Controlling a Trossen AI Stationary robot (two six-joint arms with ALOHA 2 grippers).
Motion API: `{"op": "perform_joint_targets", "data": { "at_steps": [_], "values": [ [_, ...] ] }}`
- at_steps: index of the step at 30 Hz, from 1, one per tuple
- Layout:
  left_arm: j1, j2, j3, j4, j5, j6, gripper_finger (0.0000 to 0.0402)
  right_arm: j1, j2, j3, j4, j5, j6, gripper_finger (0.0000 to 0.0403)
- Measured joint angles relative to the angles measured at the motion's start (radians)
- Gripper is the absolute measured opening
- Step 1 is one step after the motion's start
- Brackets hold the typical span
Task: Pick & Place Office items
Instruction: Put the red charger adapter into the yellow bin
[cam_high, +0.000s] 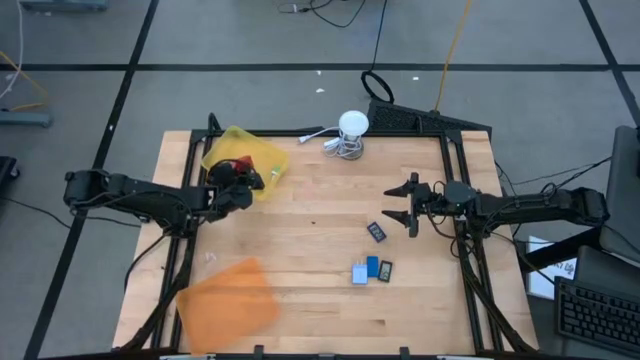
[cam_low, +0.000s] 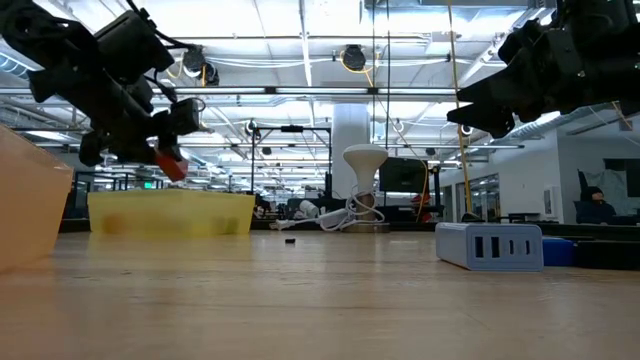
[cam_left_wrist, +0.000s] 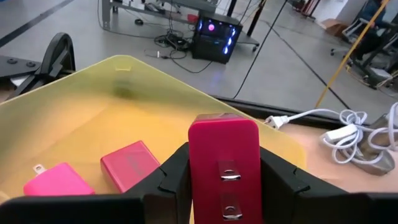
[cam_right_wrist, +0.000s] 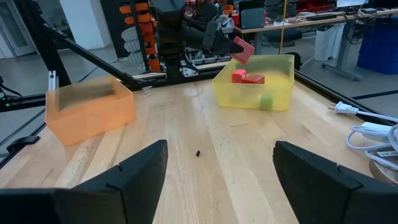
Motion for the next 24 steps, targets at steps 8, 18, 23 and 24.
{"op": "perform_joint_targets", "data": {
  "at_steps": [8, 18, 23, 24],
  "values": [
    [0.010, 0.000, 0.000, -0.032, 0.025, 0.020, 0.0120, 0.000, 0.000, 0.000, 0.000, 0.000, 0.000, 0.0279],
    [0.164, 0.000, 0.000, -0.050, 0.241, 0.063, 0.0123, -0.012, 0.000, 0.000, 0.000, 0.027, 0.000, 0.0279],
    [0.219, 0.000, 0.000, -0.023, 0.264, 0.093, 0.0120, -0.034, 0.000, 0.000, 0.000, 0.026, -0.001, 0.0279],
    [0.226, 0.000, 0.000, -0.010, 0.264, 0.104, 0.0120, -0.039, 0.000, 0.000, 0.000, 0.026, -0.001, 0.0279]
  ]
}}
